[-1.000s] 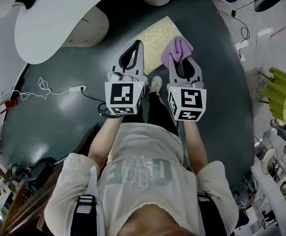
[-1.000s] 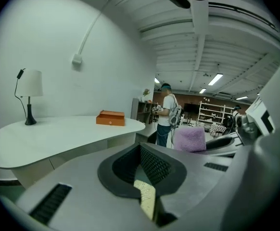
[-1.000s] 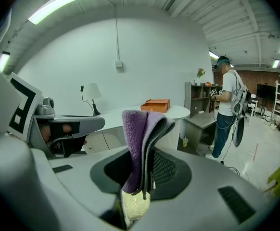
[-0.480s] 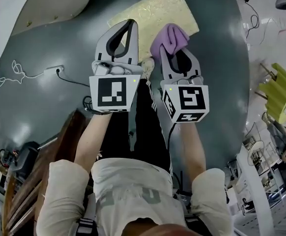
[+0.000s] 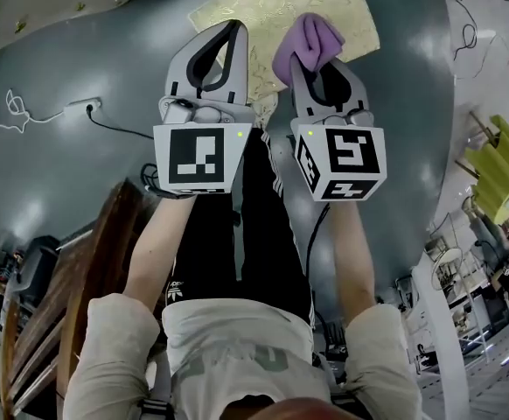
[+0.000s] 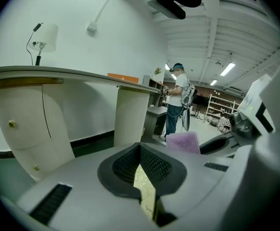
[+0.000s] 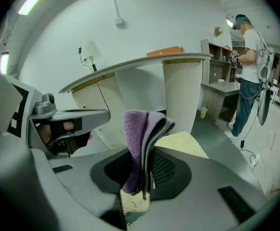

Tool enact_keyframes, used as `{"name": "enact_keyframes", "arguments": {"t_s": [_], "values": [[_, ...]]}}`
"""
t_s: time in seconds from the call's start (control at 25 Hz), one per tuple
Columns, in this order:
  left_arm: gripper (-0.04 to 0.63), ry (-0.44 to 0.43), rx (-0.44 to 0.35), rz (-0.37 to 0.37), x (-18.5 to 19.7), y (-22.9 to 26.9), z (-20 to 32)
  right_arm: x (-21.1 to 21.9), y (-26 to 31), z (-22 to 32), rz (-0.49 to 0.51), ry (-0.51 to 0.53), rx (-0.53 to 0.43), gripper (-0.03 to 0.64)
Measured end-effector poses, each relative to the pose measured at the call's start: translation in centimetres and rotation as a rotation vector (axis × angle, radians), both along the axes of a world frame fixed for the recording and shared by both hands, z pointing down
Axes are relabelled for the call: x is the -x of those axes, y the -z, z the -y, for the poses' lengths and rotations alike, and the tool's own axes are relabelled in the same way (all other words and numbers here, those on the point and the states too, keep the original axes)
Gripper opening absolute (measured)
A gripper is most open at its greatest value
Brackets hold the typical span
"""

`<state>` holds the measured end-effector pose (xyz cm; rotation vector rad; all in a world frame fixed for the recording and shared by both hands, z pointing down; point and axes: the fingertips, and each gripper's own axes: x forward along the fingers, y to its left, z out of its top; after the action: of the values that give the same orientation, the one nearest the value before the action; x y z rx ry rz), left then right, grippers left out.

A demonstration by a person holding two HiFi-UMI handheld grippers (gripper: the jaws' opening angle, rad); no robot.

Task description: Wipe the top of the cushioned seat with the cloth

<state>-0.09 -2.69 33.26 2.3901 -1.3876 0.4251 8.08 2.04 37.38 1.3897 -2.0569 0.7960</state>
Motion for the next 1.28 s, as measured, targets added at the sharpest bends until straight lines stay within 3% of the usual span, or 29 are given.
{"name": "enact_keyframes", "arguments": {"t_s": [0.16,0.36,0.68,1.0,1.28], "values": [[0.006,0.020,-0.003,0.010,0.2,-0.2,0.3,0.9,-0.8,0.8,0.002,0.073,0.028,0.092],[0.006,0.063,-0.004,0.034,2.0,-0.9,0.6,4.5,-3.7,2.0,0.032,0.294,0.137,0.092],[0.006,0.180,0.091,0.082,7.6,-4.4,-1.0,12.3,-9.7,4.0,0.042,0.567,0.323,0.092],[0.006,0.295,0.169,0.094,11.9,-7.4,-2.6,16.9,-14.7,3.5,0.046,0.676,0.459,0.092],[0.006,0.346,0.173,0.090,13.2,-7.6,-2.2,18.0,-16.1,3.7,-0.011,0.738,0.483,0.092]]}}
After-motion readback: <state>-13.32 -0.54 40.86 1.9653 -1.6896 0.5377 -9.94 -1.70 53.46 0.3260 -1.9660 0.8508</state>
